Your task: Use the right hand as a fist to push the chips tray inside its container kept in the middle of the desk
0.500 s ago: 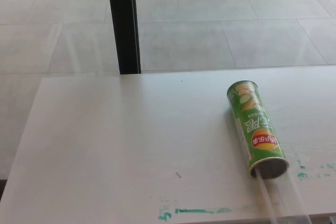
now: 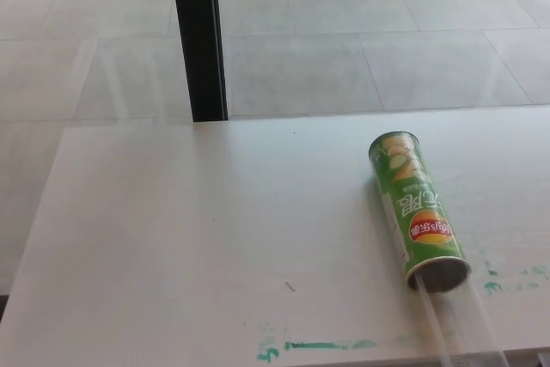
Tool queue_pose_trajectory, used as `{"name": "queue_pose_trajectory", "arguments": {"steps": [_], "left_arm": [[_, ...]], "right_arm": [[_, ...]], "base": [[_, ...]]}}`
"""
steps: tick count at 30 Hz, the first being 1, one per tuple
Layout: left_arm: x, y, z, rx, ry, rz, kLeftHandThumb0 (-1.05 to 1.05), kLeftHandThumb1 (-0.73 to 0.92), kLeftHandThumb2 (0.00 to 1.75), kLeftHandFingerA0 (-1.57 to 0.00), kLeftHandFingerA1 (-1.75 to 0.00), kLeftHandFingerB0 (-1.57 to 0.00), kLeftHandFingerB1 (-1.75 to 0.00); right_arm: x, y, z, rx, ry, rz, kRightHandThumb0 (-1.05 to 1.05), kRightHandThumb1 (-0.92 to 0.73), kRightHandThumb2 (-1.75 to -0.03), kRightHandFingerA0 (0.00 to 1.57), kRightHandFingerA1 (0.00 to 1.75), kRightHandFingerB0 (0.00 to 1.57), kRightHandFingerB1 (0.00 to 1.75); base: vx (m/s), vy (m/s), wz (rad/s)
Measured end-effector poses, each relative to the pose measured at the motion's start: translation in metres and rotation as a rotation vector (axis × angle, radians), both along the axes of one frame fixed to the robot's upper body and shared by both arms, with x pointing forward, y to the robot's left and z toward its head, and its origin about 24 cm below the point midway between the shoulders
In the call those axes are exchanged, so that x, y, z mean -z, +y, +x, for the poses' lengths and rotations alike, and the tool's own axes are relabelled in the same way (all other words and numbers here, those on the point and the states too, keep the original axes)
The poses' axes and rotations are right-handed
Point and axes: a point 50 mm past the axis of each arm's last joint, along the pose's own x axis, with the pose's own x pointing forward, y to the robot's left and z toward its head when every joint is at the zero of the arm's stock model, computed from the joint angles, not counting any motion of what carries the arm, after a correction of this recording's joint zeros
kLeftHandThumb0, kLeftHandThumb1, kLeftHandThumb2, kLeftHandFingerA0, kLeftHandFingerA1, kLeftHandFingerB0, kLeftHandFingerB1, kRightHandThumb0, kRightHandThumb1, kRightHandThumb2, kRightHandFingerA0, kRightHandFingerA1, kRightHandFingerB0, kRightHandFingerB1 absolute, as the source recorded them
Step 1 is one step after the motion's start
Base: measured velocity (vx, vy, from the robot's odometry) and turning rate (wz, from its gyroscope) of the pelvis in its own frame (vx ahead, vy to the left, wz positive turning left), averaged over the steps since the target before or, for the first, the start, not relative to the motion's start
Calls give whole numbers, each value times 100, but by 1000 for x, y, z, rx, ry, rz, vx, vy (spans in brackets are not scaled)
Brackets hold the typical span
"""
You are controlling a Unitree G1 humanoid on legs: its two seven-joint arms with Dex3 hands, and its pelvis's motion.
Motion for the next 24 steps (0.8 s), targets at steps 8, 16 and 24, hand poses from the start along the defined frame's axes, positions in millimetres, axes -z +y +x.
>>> {"name": "queue_pose_trajectory", "arguments": {"steps": [8,16,24], "left_arm": [[-1,1,8,6,-22,3,-99,70,132,-72,-117,-50,-97],[-1,1,10,8,-26,3,-105,82,108,-65,-122,-48,-102],[-1,1,11,9,-29,3,-101,74,127,-66,-117,-56,-100]], "right_arm": [[-68,-11,47,11,-332,-134,-66,-83,-65,71,79,42,45],[-117,5,70,-114,-496,-259,-70,-81,-65,66,83,48,38],[-147,37,81,-293,-584,-336,-66,-89,-67,57,96,34,39]], "base": [[0,0,0],[0,0,0],[0,0,0]]}}
